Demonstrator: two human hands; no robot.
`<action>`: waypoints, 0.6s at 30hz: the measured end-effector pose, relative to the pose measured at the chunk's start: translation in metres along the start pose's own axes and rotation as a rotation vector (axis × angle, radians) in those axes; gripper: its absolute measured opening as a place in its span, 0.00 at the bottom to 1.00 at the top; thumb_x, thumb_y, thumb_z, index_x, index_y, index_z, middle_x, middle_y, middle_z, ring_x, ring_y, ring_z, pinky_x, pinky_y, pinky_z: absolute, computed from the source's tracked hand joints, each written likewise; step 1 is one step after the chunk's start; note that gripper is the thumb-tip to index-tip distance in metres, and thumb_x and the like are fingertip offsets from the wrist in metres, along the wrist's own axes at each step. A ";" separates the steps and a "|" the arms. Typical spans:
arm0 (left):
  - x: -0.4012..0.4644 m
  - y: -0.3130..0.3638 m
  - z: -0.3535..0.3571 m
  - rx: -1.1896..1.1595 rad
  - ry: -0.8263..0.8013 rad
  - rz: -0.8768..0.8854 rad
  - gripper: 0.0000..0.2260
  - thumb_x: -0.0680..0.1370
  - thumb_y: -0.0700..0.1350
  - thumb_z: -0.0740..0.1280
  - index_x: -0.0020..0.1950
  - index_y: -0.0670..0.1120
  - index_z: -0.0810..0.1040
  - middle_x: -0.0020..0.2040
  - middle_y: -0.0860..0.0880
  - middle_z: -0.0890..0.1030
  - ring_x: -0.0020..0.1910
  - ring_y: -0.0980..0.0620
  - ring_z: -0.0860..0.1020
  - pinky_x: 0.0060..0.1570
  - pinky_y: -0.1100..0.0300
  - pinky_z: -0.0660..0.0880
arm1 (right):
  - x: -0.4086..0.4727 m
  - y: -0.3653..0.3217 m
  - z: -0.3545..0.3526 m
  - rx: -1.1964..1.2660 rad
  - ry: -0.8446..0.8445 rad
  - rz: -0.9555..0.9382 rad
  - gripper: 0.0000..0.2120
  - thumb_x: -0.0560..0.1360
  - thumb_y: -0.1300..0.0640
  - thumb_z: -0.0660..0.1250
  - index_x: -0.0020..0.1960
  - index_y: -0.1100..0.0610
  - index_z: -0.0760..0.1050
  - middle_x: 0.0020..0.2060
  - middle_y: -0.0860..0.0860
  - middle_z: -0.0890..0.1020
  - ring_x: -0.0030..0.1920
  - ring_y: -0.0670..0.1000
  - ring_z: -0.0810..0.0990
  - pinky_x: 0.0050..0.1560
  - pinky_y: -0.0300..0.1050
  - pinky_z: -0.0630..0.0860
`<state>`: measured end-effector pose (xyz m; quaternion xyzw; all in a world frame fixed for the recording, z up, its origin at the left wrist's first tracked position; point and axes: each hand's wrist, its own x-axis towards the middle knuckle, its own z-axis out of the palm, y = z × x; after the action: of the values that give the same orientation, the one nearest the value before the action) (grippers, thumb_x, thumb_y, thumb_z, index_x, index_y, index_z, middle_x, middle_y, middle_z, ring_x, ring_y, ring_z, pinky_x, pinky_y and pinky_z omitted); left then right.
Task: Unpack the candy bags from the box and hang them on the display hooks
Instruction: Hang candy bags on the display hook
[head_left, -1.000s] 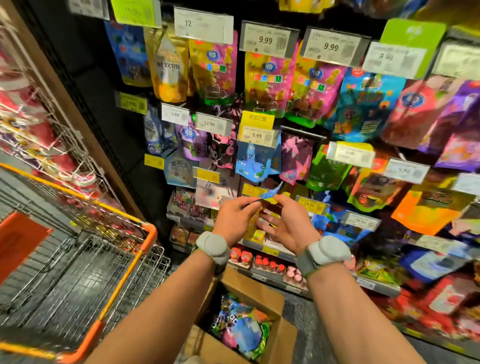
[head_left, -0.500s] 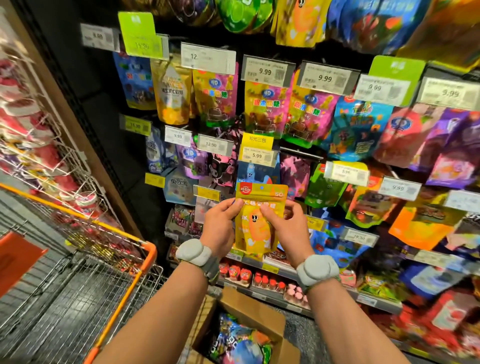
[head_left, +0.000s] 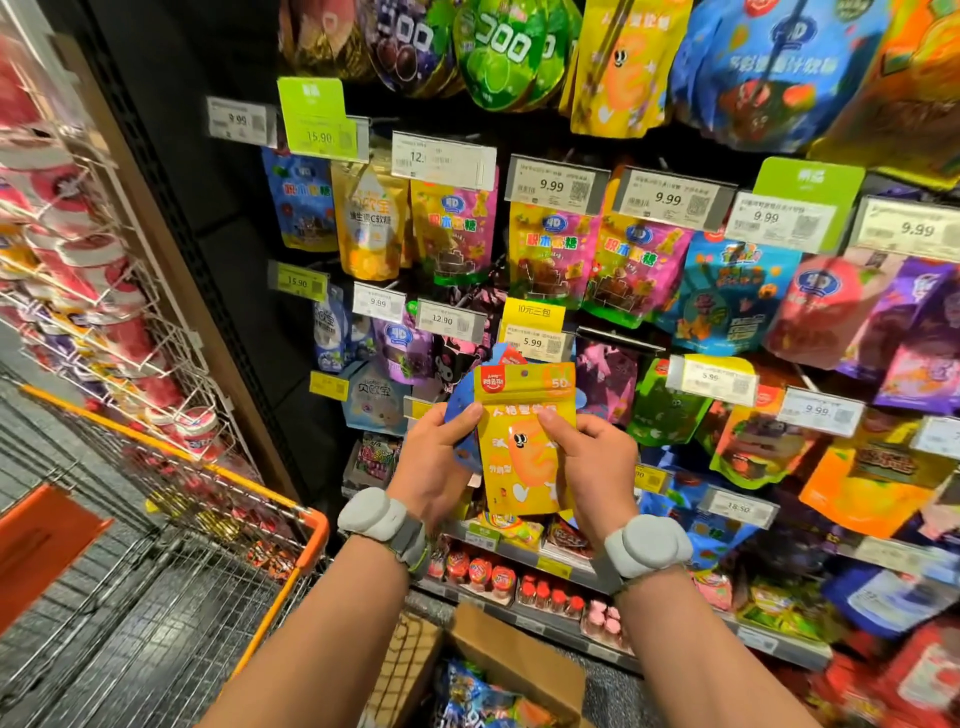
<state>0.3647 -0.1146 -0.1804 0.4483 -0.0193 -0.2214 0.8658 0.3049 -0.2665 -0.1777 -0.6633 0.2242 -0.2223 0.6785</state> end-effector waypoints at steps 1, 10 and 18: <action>0.001 0.003 -0.001 0.031 -0.024 -0.003 0.21 0.78 0.40 0.65 0.68 0.32 0.69 0.64 0.33 0.76 0.56 0.38 0.78 0.53 0.44 0.78 | 0.001 -0.003 0.000 -0.006 0.009 0.000 0.26 0.70 0.49 0.78 0.39 0.72 0.73 0.30 0.65 0.75 0.31 0.53 0.71 0.31 0.51 0.71; 0.004 0.034 0.004 0.319 -0.145 -0.084 0.17 0.81 0.47 0.63 0.64 0.36 0.76 0.60 0.36 0.80 0.59 0.35 0.78 0.61 0.40 0.75 | 0.008 -0.016 0.000 -0.038 -0.037 -0.047 0.22 0.72 0.48 0.76 0.33 0.64 0.71 0.25 0.58 0.70 0.25 0.56 0.68 0.28 0.46 0.65; 0.006 0.050 0.021 0.323 -0.109 0.030 0.16 0.83 0.49 0.60 0.63 0.39 0.77 0.58 0.39 0.82 0.57 0.40 0.81 0.57 0.45 0.78 | 0.020 -0.046 -0.012 0.116 0.045 -0.093 0.09 0.77 0.56 0.71 0.41 0.60 0.79 0.37 0.57 0.83 0.38 0.56 0.80 0.41 0.55 0.79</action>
<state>0.3832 -0.1076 -0.1297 0.5687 -0.1085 -0.2266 0.7833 0.3133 -0.2886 -0.1324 -0.6273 0.1949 -0.2809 0.6997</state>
